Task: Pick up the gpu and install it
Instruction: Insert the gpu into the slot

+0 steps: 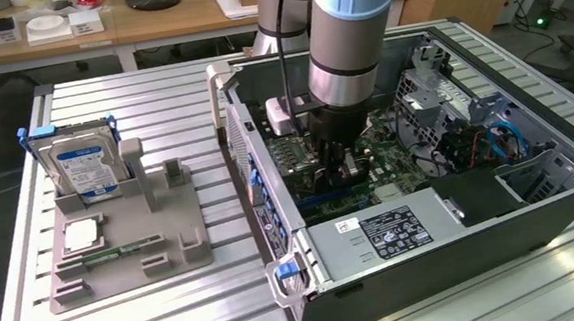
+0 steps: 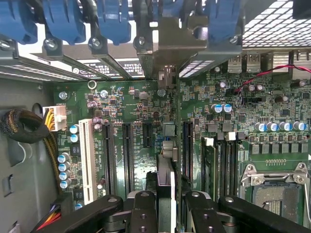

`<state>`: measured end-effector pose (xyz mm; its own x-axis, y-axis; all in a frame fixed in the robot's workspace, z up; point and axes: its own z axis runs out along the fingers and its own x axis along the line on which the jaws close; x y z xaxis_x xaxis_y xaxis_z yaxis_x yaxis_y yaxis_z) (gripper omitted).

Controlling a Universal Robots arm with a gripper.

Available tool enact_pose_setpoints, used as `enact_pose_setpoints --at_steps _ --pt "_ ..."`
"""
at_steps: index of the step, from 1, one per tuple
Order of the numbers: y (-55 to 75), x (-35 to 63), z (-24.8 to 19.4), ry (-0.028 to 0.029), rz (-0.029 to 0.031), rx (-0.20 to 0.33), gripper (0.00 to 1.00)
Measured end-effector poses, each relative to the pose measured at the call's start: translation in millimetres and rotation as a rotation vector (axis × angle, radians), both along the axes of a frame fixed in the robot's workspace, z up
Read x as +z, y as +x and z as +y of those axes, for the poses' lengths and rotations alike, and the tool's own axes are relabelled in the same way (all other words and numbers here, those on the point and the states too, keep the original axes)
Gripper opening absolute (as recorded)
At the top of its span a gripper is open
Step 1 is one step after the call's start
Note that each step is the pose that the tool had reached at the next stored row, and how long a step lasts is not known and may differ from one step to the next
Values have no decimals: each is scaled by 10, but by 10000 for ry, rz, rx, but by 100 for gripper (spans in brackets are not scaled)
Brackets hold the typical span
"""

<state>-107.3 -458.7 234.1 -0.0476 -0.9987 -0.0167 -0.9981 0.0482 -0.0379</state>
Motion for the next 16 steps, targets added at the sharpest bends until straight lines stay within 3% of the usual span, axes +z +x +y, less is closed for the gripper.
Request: enact_pose_setpoints --at_steps 16 --pt "0 -35 0 22 0 47 27"
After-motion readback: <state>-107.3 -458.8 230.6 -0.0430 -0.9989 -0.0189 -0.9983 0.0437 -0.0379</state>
